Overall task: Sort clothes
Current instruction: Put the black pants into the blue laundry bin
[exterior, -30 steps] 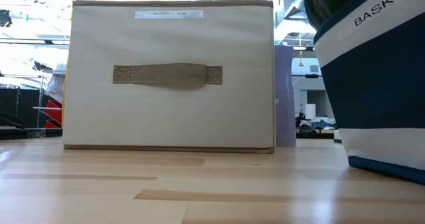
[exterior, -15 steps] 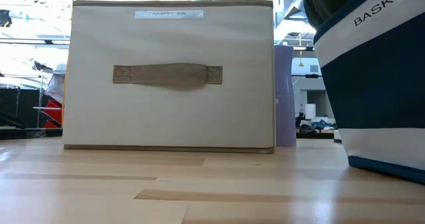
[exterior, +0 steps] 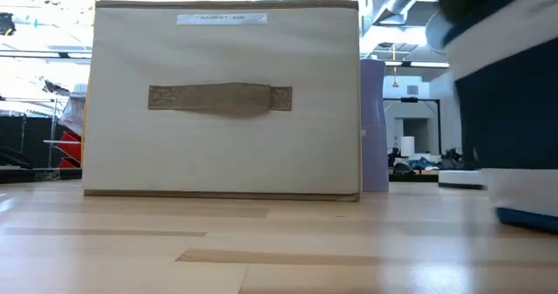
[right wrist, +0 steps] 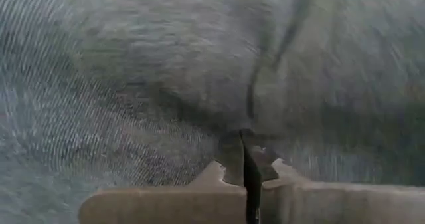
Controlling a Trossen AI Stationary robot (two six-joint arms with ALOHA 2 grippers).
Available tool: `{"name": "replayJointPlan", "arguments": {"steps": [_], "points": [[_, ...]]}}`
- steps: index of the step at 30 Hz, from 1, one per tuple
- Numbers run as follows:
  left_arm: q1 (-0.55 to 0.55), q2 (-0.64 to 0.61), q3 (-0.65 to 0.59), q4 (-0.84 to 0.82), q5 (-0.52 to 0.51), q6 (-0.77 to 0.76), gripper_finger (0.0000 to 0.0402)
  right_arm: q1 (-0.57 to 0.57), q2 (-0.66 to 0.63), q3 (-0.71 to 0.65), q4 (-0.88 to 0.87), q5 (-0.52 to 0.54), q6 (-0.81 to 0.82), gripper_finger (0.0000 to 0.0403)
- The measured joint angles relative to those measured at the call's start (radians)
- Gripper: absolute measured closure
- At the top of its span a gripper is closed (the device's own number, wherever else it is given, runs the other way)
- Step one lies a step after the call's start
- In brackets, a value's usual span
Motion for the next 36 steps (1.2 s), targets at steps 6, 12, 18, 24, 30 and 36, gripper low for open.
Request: {"name": "replayJointPlan", "arguments": {"steps": [6, 12, 18, 24, 30, 36], "points": [[-0.003, -0.002, 0.000, 0.003, 0.003, 0.028, 0.0140, 0.086, -0.049, -0.002, -0.066, 0.035, 0.195, 0.0401], [-0.003, -0.002, 0.000, 0.000, 0.010, 0.047, 0.0140, 0.141, -0.074, 0.001, -0.160, 0.083, 0.325, 0.0402], [-0.001, -0.002, 0.000, 0.001, 0.012, 0.062, 0.0140, 0.099, -0.021, -0.041, -0.079, 0.054, 0.180, 0.0402], [-0.001, -0.002, 0.000, 0.004, 0.012, 0.065, 0.0140, 0.045, 0.035, -0.135, -0.012, 0.044, 0.137, 0.0403], [-0.001, -0.002, 0.000, 0.004, 0.012, 0.056, 0.0140, 0.011, 0.032, -0.305, 0.225, 0.000, 0.146, 0.0403], [-0.005, -0.008, 0.000, -0.010, 0.029, 0.034, 0.0140, -0.002, 0.027, -0.386, 0.333, -0.052, 0.236, 0.0403]]}}
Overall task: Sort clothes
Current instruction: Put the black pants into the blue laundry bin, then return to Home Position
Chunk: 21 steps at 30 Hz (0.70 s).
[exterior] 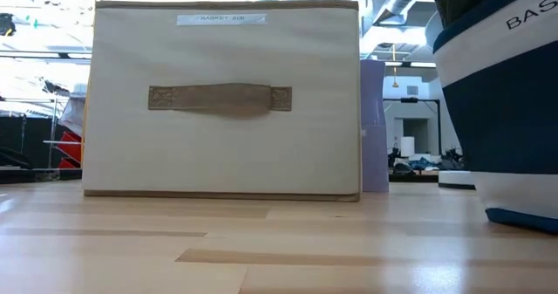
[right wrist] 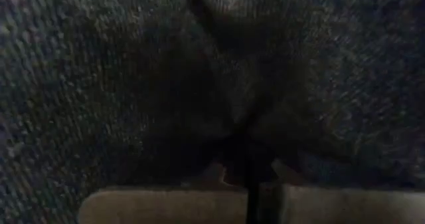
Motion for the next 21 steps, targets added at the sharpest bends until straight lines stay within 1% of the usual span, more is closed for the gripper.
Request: {"name": "replayJointPlan", "arguments": {"steps": [4, 5, 7, 11, 15, 19, 21], "points": [[-0.003, -0.006, 0.000, -0.010, 0.003, 0.001, 0.0140, -0.002, -0.016, 0.019, -0.004, -0.009, 0.004, 0.0403], [-0.003, -0.010, 0.000, -0.013, 0.003, 0.005, 0.0140, 0.005, -0.032, 0.038, -0.019, 0.009, 0.009, 0.0403], [-0.003, -0.013, 0.000, -0.013, 0.000, 0.008, 0.0140, 0.022, -0.059, 0.077, -0.080, 0.084, 0.030, 0.0403], [-0.003, -0.048, 0.000, -0.017, -0.054, 0.039, 0.0140, 0.033, -0.148, 0.198, -0.235, 0.218, 0.025, 0.0403], [0.000, -0.113, 0.000, -0.019, -0.107, 0.062, 0.0146, 0.029, -0.207, 0.301, -0.326, 0.283, -0.066, 0.0403], [0.000, -0.197, 0.000, -0.049, -0.143, 0.103, 0.0158, 0.025, -0.283, 0.392, -0.336, 0.334, -0.185, 0.0403], [0.000, -0.237, 0.000, -0.082, -0.164, 0.123, 0.0167, 0.016, -0.307, 0.419, -0.322, 0.381, -0.239, 0.0403]]}}
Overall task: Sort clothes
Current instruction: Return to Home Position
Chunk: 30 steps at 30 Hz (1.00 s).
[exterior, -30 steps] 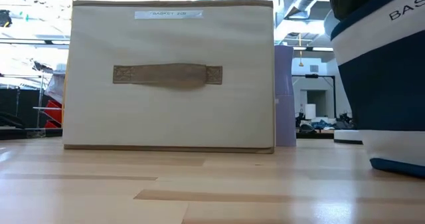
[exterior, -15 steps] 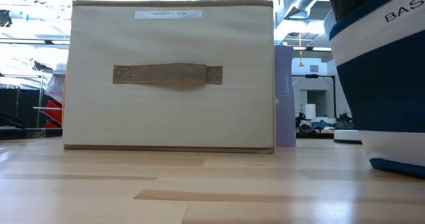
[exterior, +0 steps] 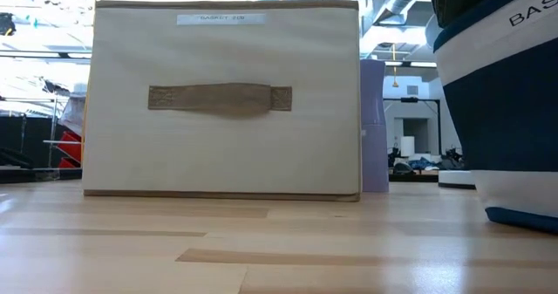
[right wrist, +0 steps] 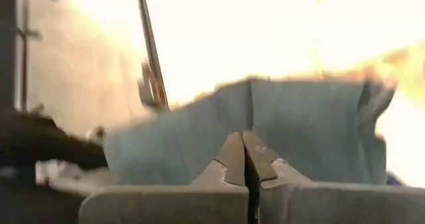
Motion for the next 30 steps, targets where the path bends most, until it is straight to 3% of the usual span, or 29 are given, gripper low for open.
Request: {"name": "replayJointPlan", "arguments": {"steps": [3, 6, 10, 12, 14, 17, 20, 23, 27, 30], "points": [[0.000, -0.049, 0.000, -0.010, -0.023, 0.034, 0.0182, -0.020, -0.043, 0.022, 0.089, 0.152, -0.111, 0.0403], [0.000, -0.086, -0.011, -0.001, -0.034, 0.089, 0.0200, -0.056, -0.094, 0.032, 0.270, 0.332, -0.323, 0.0403], [0.017, -0.133, -0.074, 0.020, -0.042, 0.133, 0.0234, -0.166, -0.112, 0.030, 0.566, 0.359, -0.698, 0.0403], [0.035, -0.163, -0.135, 0.053, -0.042, 0.143, 0.0256, -0.238, -0.112, 0.030, 0.737, 0.250, -0.885, 0.0403], [0.060, -0.200, -0.216, 0.105, -0.037, 0.143, 0.0283, -0.323, -0.107, 0.031, 0.872, 0.067, -1.012, 0.0403], [0.126, -0.258, -0.359, 0.209, -0.022, 0.154, 0.0329, -0.463, -0.106, 0.031, 0.918, -0.195, -1.082, 0.0403], [0.213, -0.322, -0.504, 0.285, 0.006, 0.145, 0.0381, -0.603, -0.123, 0.008, 0.880, -0.299, -1.090, 0.0403], [0.308, -0.388, -0.636, 0.349, 0.062, 0.068, 0.0396, -0.737, -0.206, -0.089, 0.899, -0.440, -1.089, 0.0403], [0.400, -0.480, -0.771, 0.378, 0.136, -0.005, 0.0400, -0.857, -0.415, -0.329, 0.974, -0.548, -1.033, 0.0403], [0.437, -0.540, -0.853, 0.392, 0.153, -0.010, 0.0401, -0.894, -0.582, -0.545, 1.034, -0.553, -0.989, 0.0403]]}}
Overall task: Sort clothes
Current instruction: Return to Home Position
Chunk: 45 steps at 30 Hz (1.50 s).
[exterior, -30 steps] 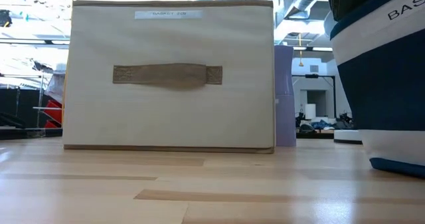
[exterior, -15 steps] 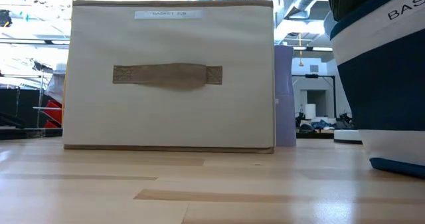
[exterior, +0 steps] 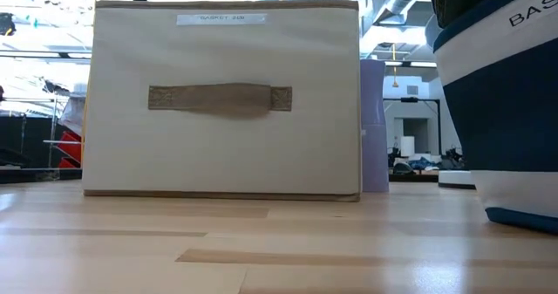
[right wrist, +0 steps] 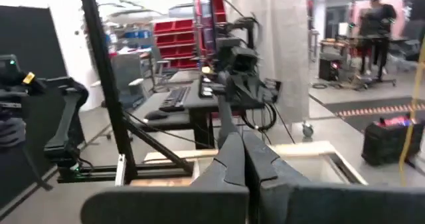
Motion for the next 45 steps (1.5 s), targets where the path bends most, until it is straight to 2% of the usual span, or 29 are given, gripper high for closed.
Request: {"name": "replayJointPlan", "arguments": {"steps": [7, 12, 14, 21, 26, 29, 37, 40, 45], "points": [[0.037, -0.072, -0.150, 0.066, 0.013, 0.026, 0.0401, 0.039, -0.299, -0.365, 0.070, -0.003, 0.080, 0.0403], [0.063, -0.099, -0.276, 0.211, 0.048, 0.025, 0.0401, 0.058, -0.391, -0.599, 0.335, 0.002, 0.110, 0.0403], [0.075, -0.111, -0.316, 0.239, 0.050, 0.022, 0.0401, 0.044, -0.414, -0.657, 0.360, 0.007, 0.110, 0.0403], [0.123, -0.151, -0.405, 0.257, 0.100, 0.069, 0.0401, 0.038, -0.475, -0.790, 0.371, 0.013, 0.018, 0.0403], [0.163, -0.221, -0.474, 0.261, 0.135, 0.047, 0.0401, 0.030, -0.578, -0.878, 0.416, 0.014, 0.022, 0.0403], [0.173, -0.266, -0.529, 0.328, 0.180, 0.022, 0.0401, 0.030, -0.647, -0.906, 0.406, 0.022, 0.001, 0.0403], [0.175, -0.364, -0.665, 0.387, 0.180, 0.005, 0.0401, 0.030, -0.805, -0.989, 0.308, 0.037, -0.021, 0.0403], [0.176, -0.405, -0.705, 0.413, 0.167, -0.009, 0.0401, 0.030, -0.863, -0.997, 0.219, 0.039, 0.010, 0.0403], [0.176, -0.480, -0.713, 0.326, 0.144, -0.017, 0.0401, 0.030, -0.884, -0.997, 0.196, 0.040, 0.014, 0.0403]]}}
